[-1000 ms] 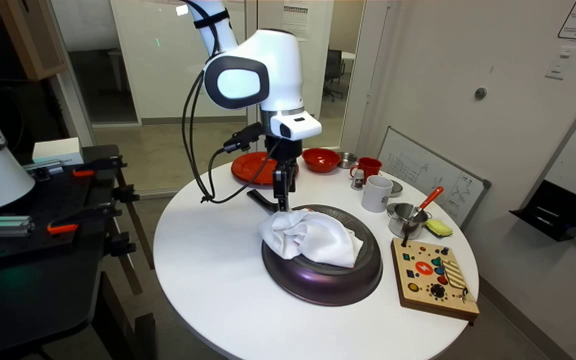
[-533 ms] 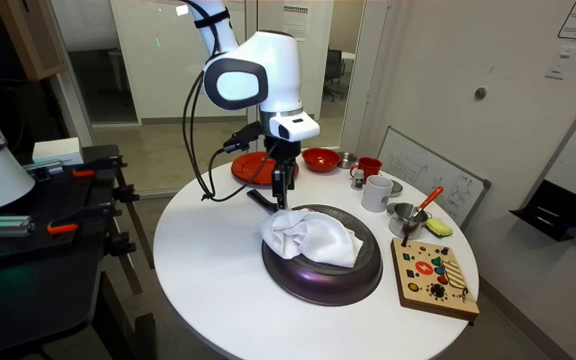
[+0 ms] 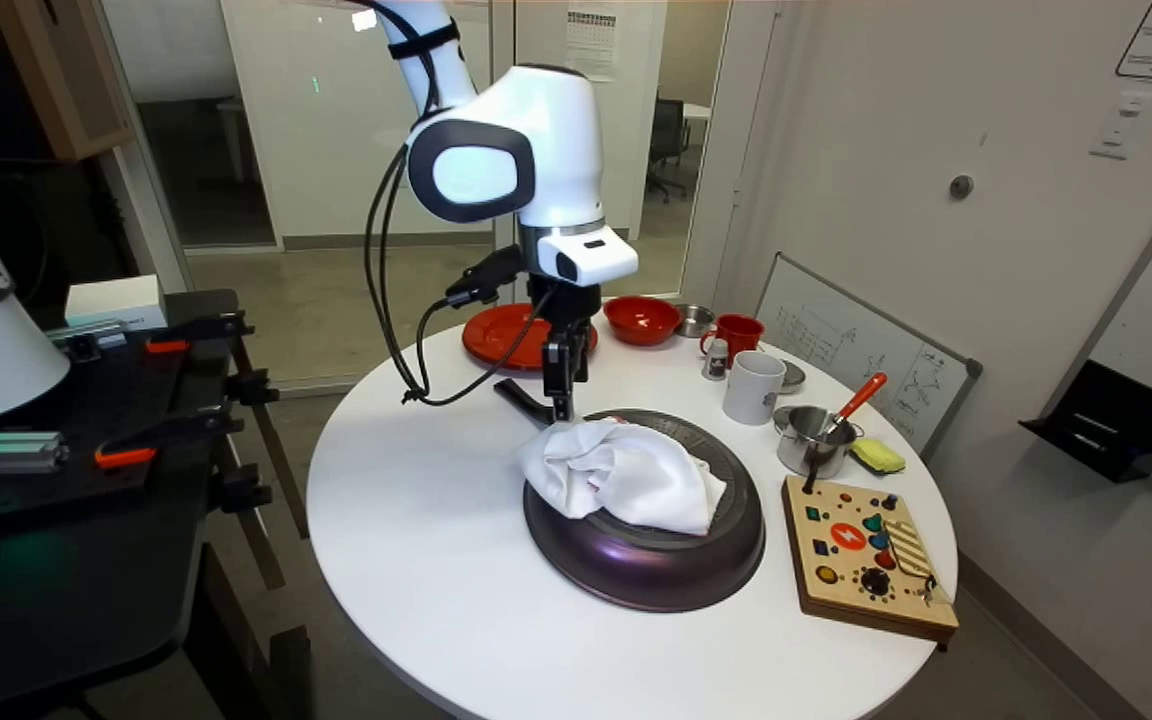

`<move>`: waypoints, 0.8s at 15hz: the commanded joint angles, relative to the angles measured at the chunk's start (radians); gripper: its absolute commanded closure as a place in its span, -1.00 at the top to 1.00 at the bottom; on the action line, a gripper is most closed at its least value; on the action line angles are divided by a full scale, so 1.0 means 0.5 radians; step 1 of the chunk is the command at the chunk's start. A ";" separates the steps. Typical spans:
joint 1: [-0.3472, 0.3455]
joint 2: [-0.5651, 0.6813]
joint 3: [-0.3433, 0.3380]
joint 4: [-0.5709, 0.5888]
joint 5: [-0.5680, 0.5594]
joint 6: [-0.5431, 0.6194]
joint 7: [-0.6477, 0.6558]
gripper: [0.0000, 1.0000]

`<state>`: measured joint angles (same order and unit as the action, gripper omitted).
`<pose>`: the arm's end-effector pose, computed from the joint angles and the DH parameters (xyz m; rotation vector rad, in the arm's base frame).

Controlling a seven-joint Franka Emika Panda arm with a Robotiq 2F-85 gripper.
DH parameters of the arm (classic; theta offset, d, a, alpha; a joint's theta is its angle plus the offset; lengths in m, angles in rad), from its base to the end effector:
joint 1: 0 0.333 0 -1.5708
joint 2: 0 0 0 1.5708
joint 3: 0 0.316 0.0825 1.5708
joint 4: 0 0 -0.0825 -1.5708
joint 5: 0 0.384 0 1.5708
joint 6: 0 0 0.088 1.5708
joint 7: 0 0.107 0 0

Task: Unfold the towel

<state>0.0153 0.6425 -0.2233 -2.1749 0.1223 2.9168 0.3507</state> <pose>0.5428 -0.1280 0.1106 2.9002 -0.9377 0.1947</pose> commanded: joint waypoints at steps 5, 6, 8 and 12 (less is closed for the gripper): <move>0.095 0.221 -0.085 0.090 0.031 0.218 0.079 1.00; 0.109 0.264 -0.111 0.121 0.040 0.252 0.096 1.00; 0.103 0.332 -0.132 0.192 0.075 0.271 0.111 1.00; 0.065 0.416 -0.134 0.316 0.116 0.185 0.103 0.33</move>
<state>0.0449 0.7999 -0.2814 -2.0835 0.1532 3.0312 0.3906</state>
